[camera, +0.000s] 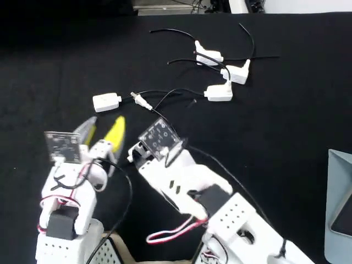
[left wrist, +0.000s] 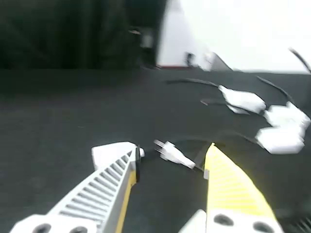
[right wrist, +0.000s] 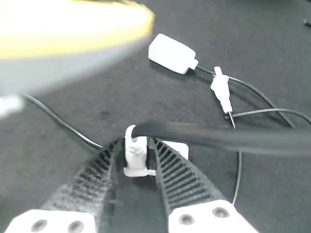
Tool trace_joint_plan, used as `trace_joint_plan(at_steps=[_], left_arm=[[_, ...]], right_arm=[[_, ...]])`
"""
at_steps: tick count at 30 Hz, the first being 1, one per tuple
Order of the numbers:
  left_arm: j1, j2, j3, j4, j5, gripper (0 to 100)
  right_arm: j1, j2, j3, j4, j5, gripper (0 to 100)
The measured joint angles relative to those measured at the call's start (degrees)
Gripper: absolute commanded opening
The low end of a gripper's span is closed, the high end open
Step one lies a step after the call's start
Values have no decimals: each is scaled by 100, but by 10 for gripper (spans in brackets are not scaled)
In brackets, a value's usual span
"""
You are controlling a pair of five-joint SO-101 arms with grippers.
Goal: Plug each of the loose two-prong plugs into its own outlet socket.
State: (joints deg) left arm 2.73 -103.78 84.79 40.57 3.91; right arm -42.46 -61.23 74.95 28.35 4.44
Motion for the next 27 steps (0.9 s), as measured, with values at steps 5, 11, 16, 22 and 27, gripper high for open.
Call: trace_joint_plan(at_steps=[5,11,16,22,27], left_arm=[[941,-9,-281,791,-378,227],[1424,-35,-659,1477,-686,227],[1090,-9,-677,1521,-651,227],[-220,-9,-677,1521,229,227],[-1275,-9,-677,1521,589,227]], right_arm=[[-44,-457,176,53,9,11],[-26,-492,176,185,0,11],[229,-492,176,246,-18,11],[308,316,53,246,-149,11],[624,1767,-747,88,-246,11]])
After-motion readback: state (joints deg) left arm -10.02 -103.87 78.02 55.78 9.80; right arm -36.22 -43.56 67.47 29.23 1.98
